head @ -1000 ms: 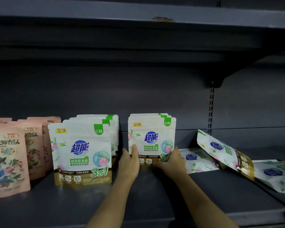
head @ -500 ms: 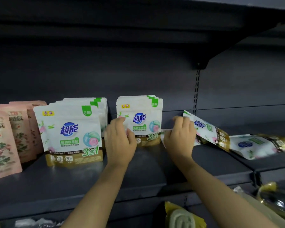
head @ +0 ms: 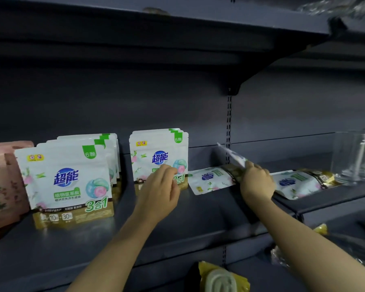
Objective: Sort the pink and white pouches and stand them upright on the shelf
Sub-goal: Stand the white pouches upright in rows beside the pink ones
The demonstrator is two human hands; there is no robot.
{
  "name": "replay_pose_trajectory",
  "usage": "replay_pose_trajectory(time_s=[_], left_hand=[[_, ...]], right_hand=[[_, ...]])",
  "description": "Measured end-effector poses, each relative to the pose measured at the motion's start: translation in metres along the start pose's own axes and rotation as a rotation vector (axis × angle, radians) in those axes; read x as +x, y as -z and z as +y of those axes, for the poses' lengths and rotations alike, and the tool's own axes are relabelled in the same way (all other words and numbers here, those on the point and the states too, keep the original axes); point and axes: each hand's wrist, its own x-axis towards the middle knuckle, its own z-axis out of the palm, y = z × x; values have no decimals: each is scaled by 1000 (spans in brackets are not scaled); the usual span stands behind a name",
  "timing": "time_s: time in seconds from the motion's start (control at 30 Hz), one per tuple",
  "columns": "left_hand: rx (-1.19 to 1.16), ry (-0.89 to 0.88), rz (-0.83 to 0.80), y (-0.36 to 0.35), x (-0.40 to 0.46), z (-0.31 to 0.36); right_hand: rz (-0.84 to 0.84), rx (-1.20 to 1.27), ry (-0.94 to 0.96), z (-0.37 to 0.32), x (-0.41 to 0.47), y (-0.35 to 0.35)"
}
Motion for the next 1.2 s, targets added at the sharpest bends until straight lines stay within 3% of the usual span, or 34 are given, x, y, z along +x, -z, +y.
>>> replay_pose_trajectory(time_s=[0.17,0.23,0.3,0.37,0.5,0.63,0.7,0.8,0.97,1.03,1.2], left_hand=[[-587,568,-417,3,35,64],[-793,700,-559,-2,52,84],[-1100,814,-614,-3,67,101],[-1319,871,-590,-4,73,110],[-1182,918,-484,6,68,105],[-1124,935,-348,26,60,74],[-1052,899,-281,39,56,58],[-981,838,-276,56,51,37],[-986,889,-178,74,39,15],[-1011,903,-154,77,35,10],[-935,944,-107,79,18,5]], right_hand=[[192,193,-45,-12,-10,20],[289,265,-40,-22,-20,22],[363,314,-1,-34,-32,23],[331,316,64,-46,-45,21],[314,273,304,-55,-70,18],[256,517,645,-50,-91,21],[278,579,707,-48,-93,25],[211,689,486,-46,-83,25],[-573,1309,191,-49,-81,32],[-761,1365,184,-51,-81,27],[-699,1441,153,-68,-81,11]])
